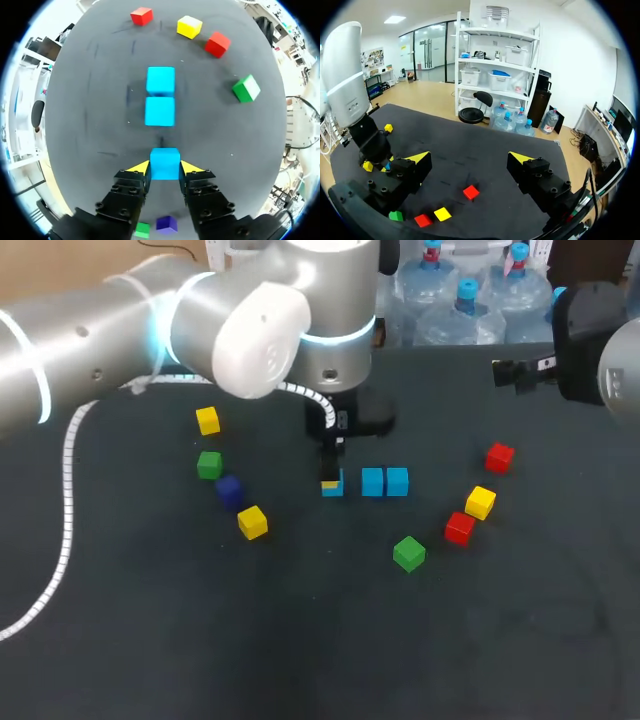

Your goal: Place the blue cubes, place green cubes on the blue cubes, place the yellow cubes on the green cubes, then place the red cubes on the yellow cubes, and place purple cube on the red cubes.

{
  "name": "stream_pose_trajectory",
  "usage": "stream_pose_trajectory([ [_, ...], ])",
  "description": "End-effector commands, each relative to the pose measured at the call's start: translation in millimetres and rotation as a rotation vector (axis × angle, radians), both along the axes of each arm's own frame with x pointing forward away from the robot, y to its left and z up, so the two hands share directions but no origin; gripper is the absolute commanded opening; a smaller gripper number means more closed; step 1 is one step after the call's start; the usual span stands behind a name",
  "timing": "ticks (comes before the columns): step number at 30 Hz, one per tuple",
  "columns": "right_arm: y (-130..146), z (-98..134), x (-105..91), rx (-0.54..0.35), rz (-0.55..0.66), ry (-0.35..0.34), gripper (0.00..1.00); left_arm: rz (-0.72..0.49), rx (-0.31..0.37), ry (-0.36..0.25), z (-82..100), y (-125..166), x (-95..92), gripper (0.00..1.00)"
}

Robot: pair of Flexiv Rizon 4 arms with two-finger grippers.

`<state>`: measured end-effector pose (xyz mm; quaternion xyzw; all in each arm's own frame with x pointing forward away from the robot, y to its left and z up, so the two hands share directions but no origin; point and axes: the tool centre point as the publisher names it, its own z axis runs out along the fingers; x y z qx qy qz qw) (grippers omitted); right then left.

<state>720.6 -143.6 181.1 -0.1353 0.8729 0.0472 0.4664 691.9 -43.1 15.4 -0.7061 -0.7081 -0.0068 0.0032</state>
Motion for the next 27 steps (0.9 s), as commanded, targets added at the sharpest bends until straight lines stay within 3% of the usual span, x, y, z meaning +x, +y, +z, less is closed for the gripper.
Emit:
stream_pose_trajectory([
  [1, 0, -3, 0.5, 0.007, 0.003, -0.009, 1.0, -0.007, 0.019, 0.01, -4.9, -9, 13.1, 0.0],
  [13, 0, -3, 0.5, 0.007, 0.003, -0.009, 1.0, -0.036, 0.012, 0.006, -6.4, -17, 23.9, 0.0],
  [27, 0, -3, 0.5, 0.007, 0.003, -0.009, 1.0, -0.024, 0.011, 0.052, -5.5, -17, 4.7, 0.0],
])
